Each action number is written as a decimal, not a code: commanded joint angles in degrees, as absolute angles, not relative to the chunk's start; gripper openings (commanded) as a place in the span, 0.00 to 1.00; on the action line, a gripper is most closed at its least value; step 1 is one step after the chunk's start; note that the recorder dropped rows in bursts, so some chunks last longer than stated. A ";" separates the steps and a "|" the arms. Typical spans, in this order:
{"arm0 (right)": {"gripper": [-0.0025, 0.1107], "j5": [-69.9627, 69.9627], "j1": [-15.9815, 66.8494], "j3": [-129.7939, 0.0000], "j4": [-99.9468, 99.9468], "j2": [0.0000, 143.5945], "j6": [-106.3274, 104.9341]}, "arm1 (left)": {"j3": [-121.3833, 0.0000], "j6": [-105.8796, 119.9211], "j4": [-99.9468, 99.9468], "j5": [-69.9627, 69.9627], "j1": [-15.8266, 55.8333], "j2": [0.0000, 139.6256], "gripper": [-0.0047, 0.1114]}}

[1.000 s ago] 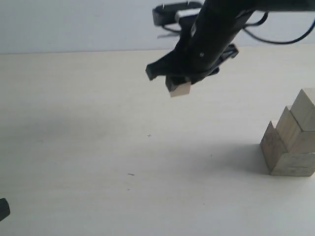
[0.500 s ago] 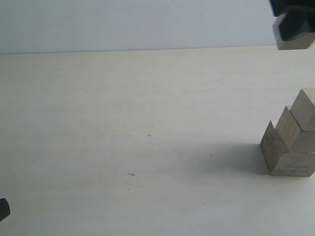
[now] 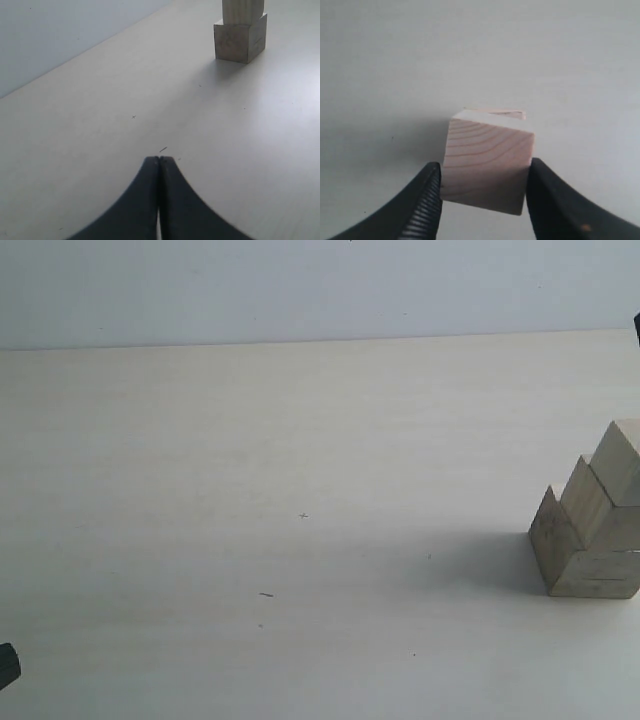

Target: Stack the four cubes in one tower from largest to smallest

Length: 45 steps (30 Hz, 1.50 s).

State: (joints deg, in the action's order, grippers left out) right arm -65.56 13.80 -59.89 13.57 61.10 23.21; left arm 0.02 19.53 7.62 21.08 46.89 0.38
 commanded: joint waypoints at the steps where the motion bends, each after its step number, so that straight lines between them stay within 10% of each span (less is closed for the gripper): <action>1: 0.11 -64.34 11.68 -57.52 13.43 60.80 22.92 | 0.00 19.33 7.71 20.72 46.80 0.00 0.04; 45: 0.11 -64.93 1.47 -60.09 1.78 63.42 0.00 | 0.00 19.33 7.71 20.72 46.80 0.00 0.04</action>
